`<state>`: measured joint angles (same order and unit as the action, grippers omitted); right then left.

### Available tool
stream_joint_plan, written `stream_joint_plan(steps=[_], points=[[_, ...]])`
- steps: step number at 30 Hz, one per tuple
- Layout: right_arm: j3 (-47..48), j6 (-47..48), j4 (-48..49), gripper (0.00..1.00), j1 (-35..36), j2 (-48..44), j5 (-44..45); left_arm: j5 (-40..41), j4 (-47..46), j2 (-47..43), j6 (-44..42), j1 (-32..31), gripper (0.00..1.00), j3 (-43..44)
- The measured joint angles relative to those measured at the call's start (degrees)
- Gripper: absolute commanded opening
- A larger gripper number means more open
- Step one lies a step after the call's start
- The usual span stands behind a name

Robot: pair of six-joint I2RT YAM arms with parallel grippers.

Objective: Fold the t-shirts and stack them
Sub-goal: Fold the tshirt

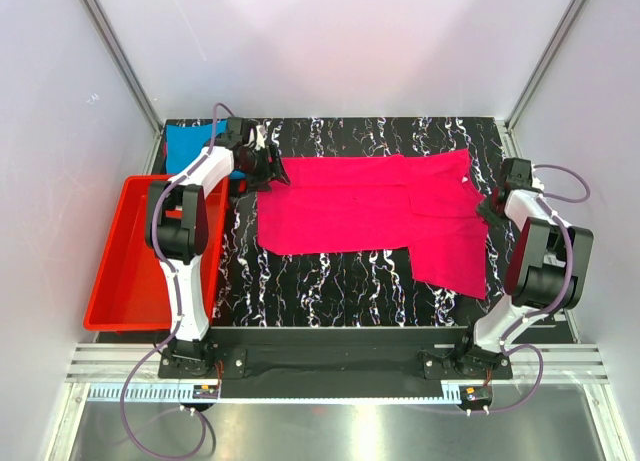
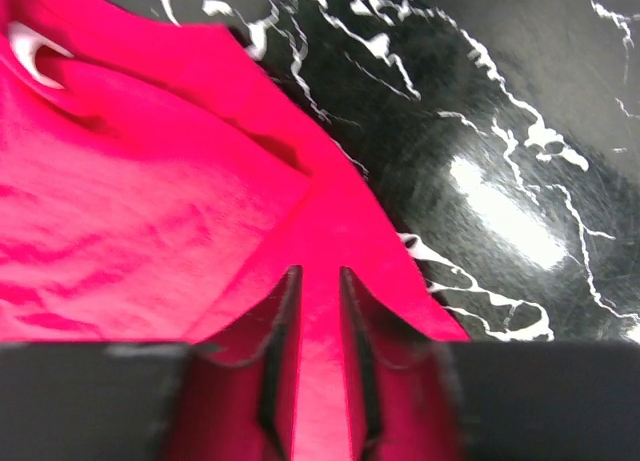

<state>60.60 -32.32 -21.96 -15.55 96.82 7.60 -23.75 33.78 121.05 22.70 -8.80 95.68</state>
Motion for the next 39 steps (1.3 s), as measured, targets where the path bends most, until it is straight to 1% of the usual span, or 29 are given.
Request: stream_joint_plan(steps=[1, 3, 6, 8, 14, 17, 21, 22, 24, 25, 26, 31, 32, 33, 34, 35, 36, 39], points=[[0.7, 0.0, -0.2, 0.33, 0.0, 0.2, -0.2, 0.0, 0.0, 0.0, 0.0, 0.0, 0.69, 0.0], [1.7, 0.1, -0.1, 0.34, 0.0, 0.7, -0.3, 0.0, 0.0, 0.0, 0.0, 0.0, 0.69, 0.0], [4.0, 0.3, 0.3, 0.39, 0.0, 2.6, -0.7, 0.0, 0.0, 0.0, -0.1, 0.0, 0.69, 0.0], [5.2, 0.7, 0.8, 0.40, 0.0, 4.2, -1.2, 0.0, 0.0, 0.0, -0.2, 0.0, 0.69, 0.0], [7.7, 2.3, 1.5, 0.40, 0.0, 9.6, -2.8, 0.0, 0.0, 0.0, -0.3, 0.0, 0.69, 0.0], [8.8, 3.4, 1.5, 0.37, 0.0, 11.8, -2.8, 0.0, 0.1, 0.0, -0.3, 0.0, 0.69, 0.0], [10.1, 4.9, 1.4, 0.27, 0.0, 12.7, -2.5, 0.0, 0.3, 0.0, -0.4, 0.0, 0.69, 0.0], [10.3, 5.2, 1.4, 0.18, 0.0, 12.9, -2.4, 0.0, 0.4, 0.0, -0.4, 0.0, 0.69, 0.0], [10.3, 5.6, 1.1, 0.10, -0.1, 12.9, -2.1, 0.0, 0.4, 0.0, -0.4, 0.0, 0.69, 0.0], [10.3, 5.4, 1.0, 0.01, -0.2, 12.9, -2.0, 0.0, 0.4, 0.0, -0.4, 0.0, 0.69, 0.0], [10.1, 5.2, 1.2, 0.00, -0.3, 12.9, -1.8, 0.0, 0.4, 0.1, -0.4, 0.0, 0.69, 0.0], [7.4, 2.4, 2.6, 0.00, -0.4, 11.3, -1.2, 0.0, 0.4, 1.0, -0.4, 0.0, 0.69, 0.0], [7.0, 1.9, 2.5, 0.04, -0.4, 11.0, -1.2, 0.0, 0.4, 1.3, -0.3, 0.0, 0.69, 0.0], [6.8, 1.3, 2.3, 0.11, -0.4, 10.7, -1.2, 0.0, 0.4, 1.7, -0.4, 0.0, 0.69, 0.0], [6.8, 0.9, 2.0, 0.21, -0.4, 10.6, -1.4, 0.0, 0.5, 2.0, -0.3, 0.0, 0.69, 0.1], [6.8, 0.7, 1.8, 0.37, -0.5, 10.4, -1.7, 0.0, 0.7, 2.5, -0.3, 0.1, 0.70, 0.3], [6.8, 0.6, 1.7, 0.43, -0.5, 10.2, -2.3, 0.0, 0.7, 2.9, -0.3, 0.1, 0.70, 0.6], [8.2, 1.9, 0.4, 0.52, -0.7, 9.5, -5.9, 0.0, 0.8, 3.8, -0.1, 0.3, 0.70, 1.6]])
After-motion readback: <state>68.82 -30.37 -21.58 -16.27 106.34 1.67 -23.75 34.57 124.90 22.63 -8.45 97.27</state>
